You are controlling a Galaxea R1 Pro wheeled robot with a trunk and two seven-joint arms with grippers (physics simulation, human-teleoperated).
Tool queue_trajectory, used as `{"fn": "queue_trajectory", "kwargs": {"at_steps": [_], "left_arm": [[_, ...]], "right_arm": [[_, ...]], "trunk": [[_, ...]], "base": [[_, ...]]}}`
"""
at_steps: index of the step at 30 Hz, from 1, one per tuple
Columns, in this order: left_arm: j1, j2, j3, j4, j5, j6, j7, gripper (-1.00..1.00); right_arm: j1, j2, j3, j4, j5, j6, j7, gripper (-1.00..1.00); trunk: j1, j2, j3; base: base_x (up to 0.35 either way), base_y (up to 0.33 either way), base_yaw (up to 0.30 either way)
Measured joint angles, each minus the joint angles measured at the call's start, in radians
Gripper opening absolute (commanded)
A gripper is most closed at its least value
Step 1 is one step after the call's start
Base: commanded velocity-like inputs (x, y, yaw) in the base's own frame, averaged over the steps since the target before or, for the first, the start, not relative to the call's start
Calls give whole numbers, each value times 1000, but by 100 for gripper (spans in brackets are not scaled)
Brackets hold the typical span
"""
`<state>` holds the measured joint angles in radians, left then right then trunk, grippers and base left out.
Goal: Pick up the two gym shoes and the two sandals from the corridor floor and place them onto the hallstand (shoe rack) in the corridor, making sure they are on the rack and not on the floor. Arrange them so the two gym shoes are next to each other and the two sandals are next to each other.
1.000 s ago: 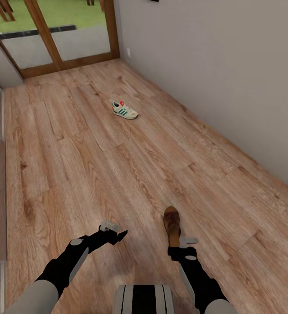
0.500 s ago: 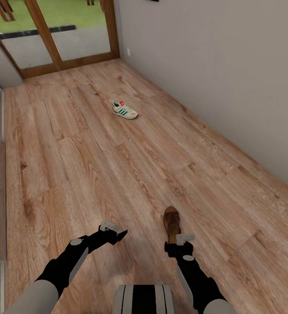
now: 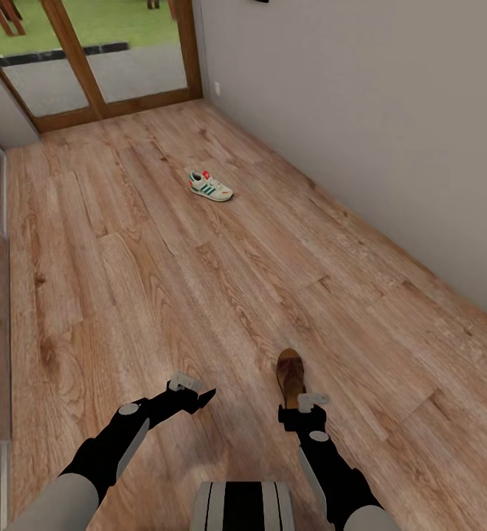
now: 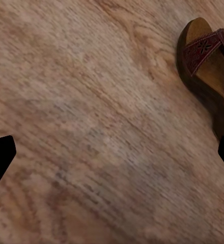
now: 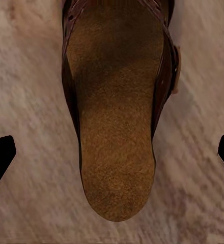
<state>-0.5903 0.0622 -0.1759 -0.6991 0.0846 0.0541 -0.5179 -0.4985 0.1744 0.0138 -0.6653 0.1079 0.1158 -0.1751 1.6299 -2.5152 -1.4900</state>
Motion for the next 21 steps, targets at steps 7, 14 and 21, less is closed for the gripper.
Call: {"fn": "queue_trajectory", "kwargs": {"at_steps": [7, 14, 21], "left_arm": [[0, 0, 0, 0, 0, 0, 0, 100], [0, 0, -1, 0, 0, 0, 0, 100], [0, 0, 0, 0, 0, 0, 0, 100]], "right_arm": [[0, 0, 0, 5, 0, -105, 2, 100], [0, 0, 2, 7, 0, -161, 3, 100], [0, 0, 2, 8, 0, -164, 2, 100]], "trunk": [[0, 0, 0], [0, 0, 0], [1, -1, -12]], "base": [[0, 0, 0], [0, 0, 0], [0, 0, 0]]}}
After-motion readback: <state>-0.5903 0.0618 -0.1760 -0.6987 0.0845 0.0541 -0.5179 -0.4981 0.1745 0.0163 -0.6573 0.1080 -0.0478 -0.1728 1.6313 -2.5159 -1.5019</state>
